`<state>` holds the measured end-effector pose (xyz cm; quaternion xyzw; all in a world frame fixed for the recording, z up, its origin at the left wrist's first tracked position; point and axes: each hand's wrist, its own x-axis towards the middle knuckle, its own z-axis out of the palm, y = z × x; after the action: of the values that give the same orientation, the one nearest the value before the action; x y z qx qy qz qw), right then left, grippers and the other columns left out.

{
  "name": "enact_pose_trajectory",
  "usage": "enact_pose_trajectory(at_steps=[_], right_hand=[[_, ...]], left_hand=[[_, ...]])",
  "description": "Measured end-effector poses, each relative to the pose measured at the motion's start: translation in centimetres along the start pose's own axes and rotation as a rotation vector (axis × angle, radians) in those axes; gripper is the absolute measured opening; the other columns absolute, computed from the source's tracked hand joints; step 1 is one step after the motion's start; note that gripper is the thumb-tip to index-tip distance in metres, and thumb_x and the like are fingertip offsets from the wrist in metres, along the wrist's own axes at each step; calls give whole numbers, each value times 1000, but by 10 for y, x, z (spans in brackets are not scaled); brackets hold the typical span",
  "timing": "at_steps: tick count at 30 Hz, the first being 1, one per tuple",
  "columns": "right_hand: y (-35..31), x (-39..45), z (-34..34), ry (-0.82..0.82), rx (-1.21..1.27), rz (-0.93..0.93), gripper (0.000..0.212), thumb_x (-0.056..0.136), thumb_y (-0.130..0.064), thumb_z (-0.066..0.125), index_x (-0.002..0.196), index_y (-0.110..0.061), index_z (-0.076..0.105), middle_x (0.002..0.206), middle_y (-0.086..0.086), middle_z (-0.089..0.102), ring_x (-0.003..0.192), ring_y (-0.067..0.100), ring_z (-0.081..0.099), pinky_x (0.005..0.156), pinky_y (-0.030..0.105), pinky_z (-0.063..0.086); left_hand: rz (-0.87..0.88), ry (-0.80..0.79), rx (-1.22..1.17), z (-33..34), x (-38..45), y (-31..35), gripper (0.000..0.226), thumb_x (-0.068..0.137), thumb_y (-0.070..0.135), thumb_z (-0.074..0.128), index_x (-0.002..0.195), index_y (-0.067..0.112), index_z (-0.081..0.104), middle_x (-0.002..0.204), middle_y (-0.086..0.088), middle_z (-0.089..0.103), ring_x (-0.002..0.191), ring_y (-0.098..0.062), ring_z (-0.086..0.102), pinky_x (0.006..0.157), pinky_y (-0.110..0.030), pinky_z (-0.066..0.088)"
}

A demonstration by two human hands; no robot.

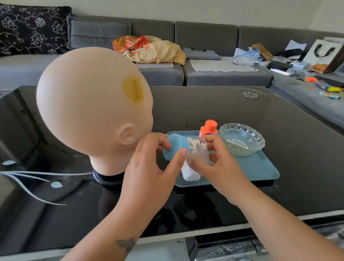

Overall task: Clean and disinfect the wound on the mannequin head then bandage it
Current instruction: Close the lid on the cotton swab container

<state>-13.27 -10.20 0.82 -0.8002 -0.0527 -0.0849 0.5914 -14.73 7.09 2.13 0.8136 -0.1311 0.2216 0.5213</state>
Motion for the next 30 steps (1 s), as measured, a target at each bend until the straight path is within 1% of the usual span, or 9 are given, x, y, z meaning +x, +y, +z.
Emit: enact_pose_trajectory(at_steps=[3, 5, 7, 9, 12, 14, 18, 25, 30], right_hand=[[0, -1, 0, -6, -41, -29, 42, 69, -39, 77, 104, -40, 53, 102, -14, 61, 91, 7, 61, 71, 25, 52], [1, -2, 1, -16, -49, -50, 44, 68, -38, 77, 105, -39, 53, 107, -8, 60, 94, 12, 60, 75, 29, 54], [0, -3, 2, -37, -68, -76, 45, 68, -37, 79, 105, -40, 54, 109, -4, 58, 95, 11, 58, 75, 24, 53], [-1, -5, 3, -60, -90, -93, 44, 70, -35, 80, 105, -42, 54, 110, -3, 57, 96, 6, 56, 73, 17, 50], [-2, -6, 3, -66, -152, -112, 46, 71, -33, 80, 107, -41, 53, 109, -5, 55, 98, 2, 54, 75, 13, 46], [-3, -7, 3, -66, -175, -126, 47, 71, -33, 80, 109, -41, 53, 109, -7, 54, 99, 1, 53, 76, 14, 45], [-4, -8, 2, -67, -210, -144, 53, 70, -33, 81, 115, -36, 53, 112, -7, 53, 103, 1, 52, 83, 21, 45], [-5, -9, 1, -84, -279, -171, 56, 69, -36, 81, 118, -38, 52, 114, -11, 50, 107, -4, 47, 81, 4, 35], [-8, -9, 0, -92, -302, -162, 56, 70, -34, 81, 117, -41, 52, 115, -11, 48, 107, -4, 46, 84, 7, 36]], left_hand=[[-57, -7, 4, -1, 2, -3, 34, 78, 68, 52, 101, 45, 44, 98, 19, 61, 72, 1, 58, 58, -7, 41], [-63, -25, -12, -1, 4, -4, 48, 76, 72, 48, 116, 46, 45, 105, 22, 57, 74, -1, 59, 62, -8, 42], [-55, -54, 0, -1, 4, -5, 58, 75, 73, 45, 123, 41, 50, 110, 22, 54, 79, 1, 59, 66, -8, 43], [-49, -82, 7, -2, 4, -6, 59, 74, 73, 44, 122, 39, 53, 111, 20, 55, 80, 2, 58, 67, -8, 43], [-71, -118, -11, -3, 4, -6, 58, 73, 73, 47, 119, 41, 54, 111, 19, 57, 82, 1, 61, 67, -9, 44], [-73, -131, -3, -3, 4, -6, 57, 71, 73, 48, 117, 41, 54, 110, 19, 58, 81, 1, 61, 66, -7, 43], [-70, -147, 3, -4, 4, -7, 50, 70, 73, 49, 112, 46, 52, 106, 20, 57, 80, 2, 58, 65, -4, 40], [-71, -195, 31, -5, 5, -11, 49, 69, 74, 50, 111, 49, 49, 106, 20, 58, 83, 1, 59, 66, -5, 41], [-76, -221, 16, -8, 6, -9, 42, 65, 75, 49, 102, 56, 48, 107, 22, 57, 83, 4, 59, 67, -6, 43]])
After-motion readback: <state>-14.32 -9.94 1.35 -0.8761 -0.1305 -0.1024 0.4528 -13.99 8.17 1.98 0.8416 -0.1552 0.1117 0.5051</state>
